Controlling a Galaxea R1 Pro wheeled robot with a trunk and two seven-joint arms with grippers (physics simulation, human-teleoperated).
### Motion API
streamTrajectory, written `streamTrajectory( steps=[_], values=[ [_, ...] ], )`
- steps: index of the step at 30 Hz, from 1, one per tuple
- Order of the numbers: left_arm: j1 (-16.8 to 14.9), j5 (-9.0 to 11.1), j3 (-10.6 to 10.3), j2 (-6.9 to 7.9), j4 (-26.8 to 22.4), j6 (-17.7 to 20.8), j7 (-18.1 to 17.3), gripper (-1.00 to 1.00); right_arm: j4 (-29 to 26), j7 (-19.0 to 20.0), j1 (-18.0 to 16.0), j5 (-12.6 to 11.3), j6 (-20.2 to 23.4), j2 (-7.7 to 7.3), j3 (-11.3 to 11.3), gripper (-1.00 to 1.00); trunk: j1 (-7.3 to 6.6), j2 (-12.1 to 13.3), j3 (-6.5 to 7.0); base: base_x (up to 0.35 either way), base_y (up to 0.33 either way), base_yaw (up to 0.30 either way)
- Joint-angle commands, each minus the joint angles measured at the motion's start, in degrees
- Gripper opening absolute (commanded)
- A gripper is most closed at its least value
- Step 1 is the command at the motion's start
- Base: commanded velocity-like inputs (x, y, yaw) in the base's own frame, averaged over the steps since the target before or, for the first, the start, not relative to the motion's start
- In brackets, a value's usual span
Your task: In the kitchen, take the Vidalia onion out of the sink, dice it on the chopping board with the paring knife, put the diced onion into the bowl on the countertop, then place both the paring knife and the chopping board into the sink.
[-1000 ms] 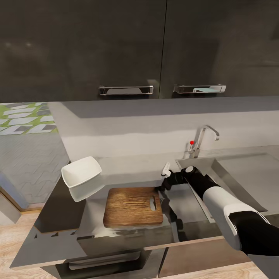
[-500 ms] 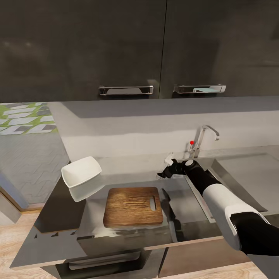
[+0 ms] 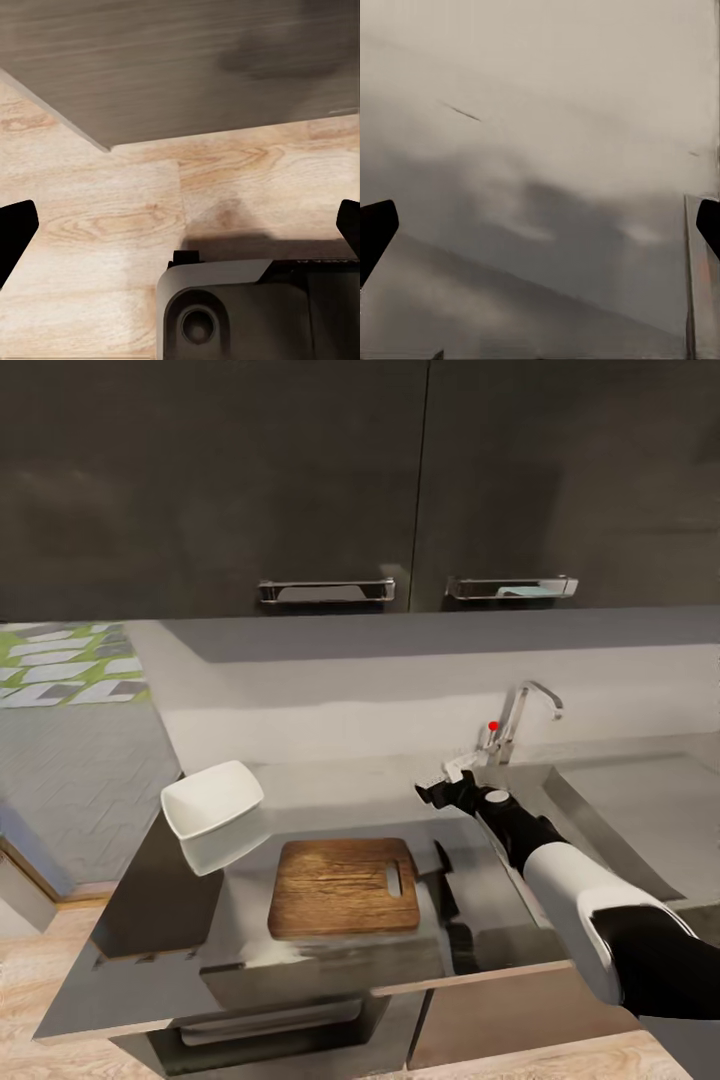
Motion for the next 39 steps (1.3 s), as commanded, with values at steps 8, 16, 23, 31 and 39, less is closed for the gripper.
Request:
streamTrajectory(
  steps=[8, 16, 23, 31, 39],
  values=[
    [0.0, 0.0, 0.0, -0.01, -0.1, -0.1, 0.0, 1.0, 4.0, -3.9, 0.0, -0.5, -6.9, 0.11, 0.0, 1.0, 0.01, -0.1, -0.11, -0.279, 0.0, 0.0],
    [0.0, 0.0, 0.0, -0.02, -0.1, -0.1, 0.0, 1.0, 4.5, -4.4, 0.0, -0.7, -8.0, 0.11, 0.0, 1.0, 0.01, -0.1, -0.11, -0.336, 0.0, 0.0],
    [0.0, 0.0, 0.0, 0.0, 0.0, -0.1, 0.0, 1.0, 4.6, -4.6, 0.4, -0.7, -11.8, 0.11, 0.0, 1.0, 0.01, -0.1, -0.11, -0.339, 0.0, 0.0],
    [0.0, 0.0, 0.0, 0.0, 0.0, -0.1, 0.0, 1.0, 4.6, -4.6, 2.2, -0.7, -15.1, 0.11, 0.0, 1.0, 0.01, -0.1, -0.11, -0.339, 0.0, 0.0],
    [0.0, 0.0, 0.0, 0.0, 0.0, -0.1, 0.0, 1.0, 4.3, -4.9, 5.3, -0.9, -19.6, 0.05, 0.0, 1.0, 0.01, -0.1, -0.11, -0.339, 0.0, 0.0]
  ],
)
